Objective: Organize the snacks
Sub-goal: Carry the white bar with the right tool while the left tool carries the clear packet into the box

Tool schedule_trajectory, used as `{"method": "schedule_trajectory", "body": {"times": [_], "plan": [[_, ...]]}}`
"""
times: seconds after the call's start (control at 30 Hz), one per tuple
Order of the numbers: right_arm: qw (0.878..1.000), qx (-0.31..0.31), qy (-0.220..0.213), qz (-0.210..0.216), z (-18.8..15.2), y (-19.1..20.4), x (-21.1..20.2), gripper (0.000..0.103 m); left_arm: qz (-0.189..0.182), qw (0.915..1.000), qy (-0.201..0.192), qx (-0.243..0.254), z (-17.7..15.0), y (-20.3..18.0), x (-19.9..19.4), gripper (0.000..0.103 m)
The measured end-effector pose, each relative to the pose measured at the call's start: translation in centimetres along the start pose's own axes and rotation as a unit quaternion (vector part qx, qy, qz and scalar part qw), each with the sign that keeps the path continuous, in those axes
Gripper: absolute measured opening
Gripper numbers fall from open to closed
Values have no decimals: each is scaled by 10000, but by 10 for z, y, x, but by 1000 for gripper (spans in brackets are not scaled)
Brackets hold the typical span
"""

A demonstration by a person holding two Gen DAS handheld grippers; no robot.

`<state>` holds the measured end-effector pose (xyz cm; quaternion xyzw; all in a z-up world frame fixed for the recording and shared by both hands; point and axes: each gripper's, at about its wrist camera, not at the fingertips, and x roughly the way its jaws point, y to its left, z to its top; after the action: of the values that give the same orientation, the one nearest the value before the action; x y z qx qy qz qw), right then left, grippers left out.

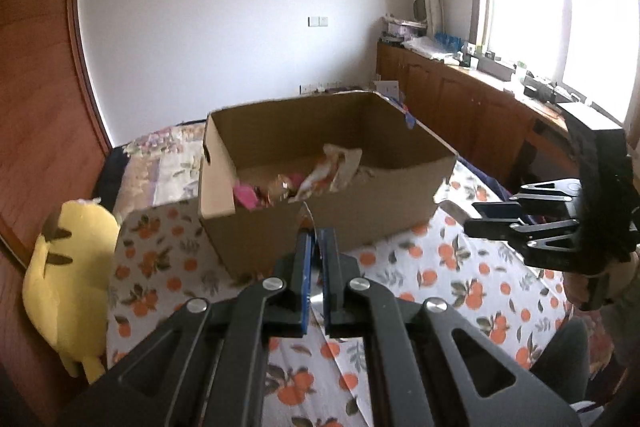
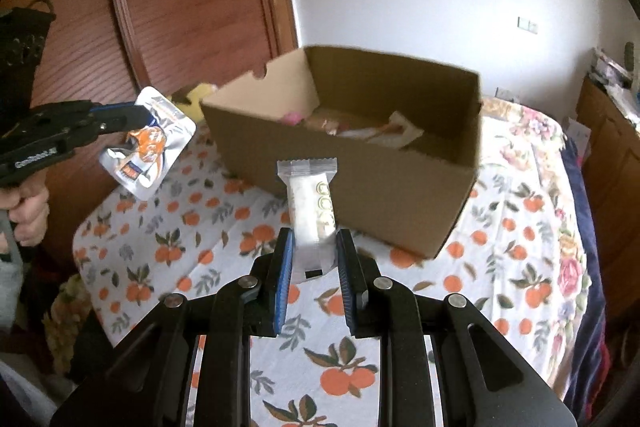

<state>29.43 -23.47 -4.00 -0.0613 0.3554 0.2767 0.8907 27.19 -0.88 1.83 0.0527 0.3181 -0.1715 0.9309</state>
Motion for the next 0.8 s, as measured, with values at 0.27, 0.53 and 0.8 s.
{"method": "schedule_trajectory", "body": {"times": [0.27,0.53,0.8], "plan": [[9996,-59,-282,-71,30,-9,-20,20,61,9997,-214,114,36,4,10,1],[9987,-198,-464,-106,60,-15,-22,20,25,9993,-329,147,68,10,31,1],[9980,-262,-579,-61,87,-22,-8,20,48,9990,-413,151,97,16,53,1]]}}
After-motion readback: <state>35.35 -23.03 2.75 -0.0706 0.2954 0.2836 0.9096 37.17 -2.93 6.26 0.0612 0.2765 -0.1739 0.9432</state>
